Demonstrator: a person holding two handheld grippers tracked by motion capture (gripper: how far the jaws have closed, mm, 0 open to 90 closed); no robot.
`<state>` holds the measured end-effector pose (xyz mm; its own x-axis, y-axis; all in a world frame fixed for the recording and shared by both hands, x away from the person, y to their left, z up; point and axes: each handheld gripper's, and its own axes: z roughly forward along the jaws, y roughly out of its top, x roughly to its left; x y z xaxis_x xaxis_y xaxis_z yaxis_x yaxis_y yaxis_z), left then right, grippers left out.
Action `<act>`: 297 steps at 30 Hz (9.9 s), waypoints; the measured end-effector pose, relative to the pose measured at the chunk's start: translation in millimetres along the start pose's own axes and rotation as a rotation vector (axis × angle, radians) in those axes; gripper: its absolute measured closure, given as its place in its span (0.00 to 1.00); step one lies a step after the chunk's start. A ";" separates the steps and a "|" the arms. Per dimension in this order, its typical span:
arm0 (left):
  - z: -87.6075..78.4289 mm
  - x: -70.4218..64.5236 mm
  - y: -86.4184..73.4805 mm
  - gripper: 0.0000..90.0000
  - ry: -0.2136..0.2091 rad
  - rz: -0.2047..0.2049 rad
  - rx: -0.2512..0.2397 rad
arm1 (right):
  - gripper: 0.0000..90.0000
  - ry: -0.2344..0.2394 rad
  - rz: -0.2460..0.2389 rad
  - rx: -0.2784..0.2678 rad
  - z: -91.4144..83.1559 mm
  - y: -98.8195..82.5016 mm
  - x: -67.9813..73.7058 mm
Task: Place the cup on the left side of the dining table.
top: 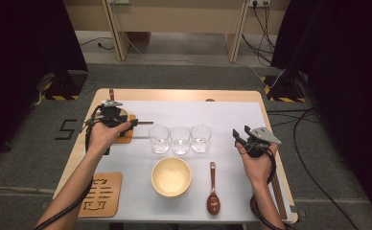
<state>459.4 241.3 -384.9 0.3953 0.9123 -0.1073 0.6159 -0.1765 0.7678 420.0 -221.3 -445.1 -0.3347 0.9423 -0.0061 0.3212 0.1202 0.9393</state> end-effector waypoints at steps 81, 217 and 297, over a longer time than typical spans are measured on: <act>64.1 -48.9 -18.4 0.89 -0.082 0.097 0.131 | 0.53 -0.023 0.021 0.018 -10.6 0.6 -8.9; -22.0 32.7 -80.3 0.90 0.025 0.020 0.054 | 0.53 -0.026 0.011 0.031 -9.5 -1.2 -7.5; -78.4 62.2 -121.2 0.50 0.202 -0.086 -0.177 | 0.53 -0.026 0.006 0.037 -8.4 -3.3 -6.2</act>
<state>355.9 348.4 -435.1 0.1917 0.9795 -0.0619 0.5053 -0.0444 0.8618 413.6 -230.1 -445.3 -0.3101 0.9507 -0.0098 0.3557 0.1256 0.9261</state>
